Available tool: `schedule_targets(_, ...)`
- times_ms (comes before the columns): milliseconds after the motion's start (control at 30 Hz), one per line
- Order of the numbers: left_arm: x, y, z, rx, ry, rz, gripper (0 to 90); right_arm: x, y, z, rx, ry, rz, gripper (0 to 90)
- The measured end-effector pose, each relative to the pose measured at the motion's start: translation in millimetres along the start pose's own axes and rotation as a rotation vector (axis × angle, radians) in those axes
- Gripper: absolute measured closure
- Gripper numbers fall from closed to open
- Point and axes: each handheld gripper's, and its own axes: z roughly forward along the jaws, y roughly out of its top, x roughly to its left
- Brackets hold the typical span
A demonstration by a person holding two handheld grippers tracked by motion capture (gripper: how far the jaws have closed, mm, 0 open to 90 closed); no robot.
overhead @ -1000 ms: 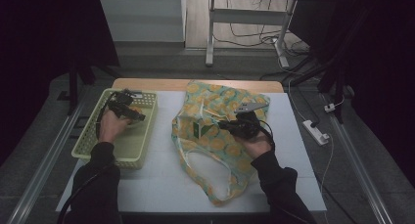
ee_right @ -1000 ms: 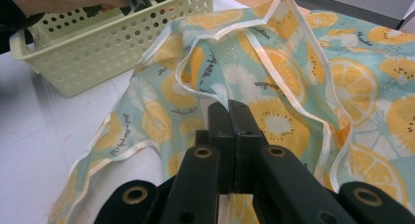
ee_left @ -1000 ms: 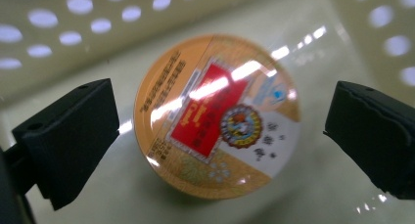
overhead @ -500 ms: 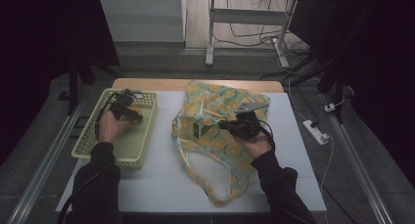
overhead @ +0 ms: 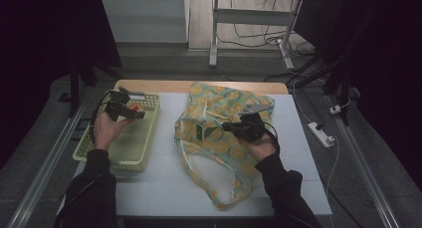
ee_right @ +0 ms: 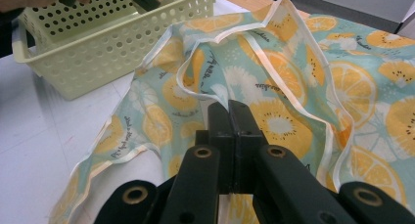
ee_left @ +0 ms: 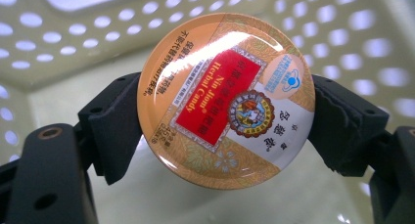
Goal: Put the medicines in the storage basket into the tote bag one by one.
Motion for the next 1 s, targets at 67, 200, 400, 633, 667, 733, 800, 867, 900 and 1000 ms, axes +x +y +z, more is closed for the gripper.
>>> schedule_targets(67, -5.6, -0.9, -5.7, -0.021, -0.013, 0.019, 20.6, 0.2, -0.3, 0.5, 0.002, 0.001, 0.0, 89.3)
schedule_targets(200, -13.8, -4.4, -10.5, -0.05, -0.034, 0.045, 20.6, 0.0, -0.6, 0.7, 0.001, 0.002, 0.002, 89.3)
schedule_targets(400, -25.1, -8.6, -19.3, -0.082, -0.057, 0.069, 20.6, 0.0, -0.7, 0.5, 0.0, 0.001, 0.002, 89.3)
schedule_targets(633, -47.6, -14.7, -38.7, -0.15, -0.09, 0.127, 20.7, 0.0, -0.5, -0.3, -0.001, 0.0, 0.002, 89.3)
schedule_targets(667, -51.0, -16.0, -41.5, -0.159, -0.096, 0.138, 20.6, -0.1, -0.3, -0.5, -0.001, -0.001, 0.002, 89.3)
schedule_targets(733, -58.7, -18.6, -46.4, -0.167, -0.114, 0.153, 20.7, 0.1, -0.3, -0.5, -0.002, 0.0, 0.002, 89.3)
schedule_targets(800, -65.0, -20.5, -49.8, -0.173, -0.122, 0.167, 20.6, 0.4, -0.4, -0.2, -0.002, 0.001, 0.002, 89.3)
schedule_targets(867, -72.4, -22.4, -53.3, -0.181, -0.135, 0.181, 20.6, 0.8, -0.2, 0.1, -0.002, 0.001, 0.002, 89.3)
schedule_targets(900, -76.5, -23.6, -55.0, -0.189, -0.144, 0.187, 20.7, 0.9, -0.1, 0.1, -0.002, 0.0, 0.001, 89.3)
schedule_targets(1000, -90.7, -27.3, -59.1, -0.204, -0.168, 0.222, 20.7, 1.0, -0.3, 0.4, -0.004, 0.001, -0.001, 89.3)
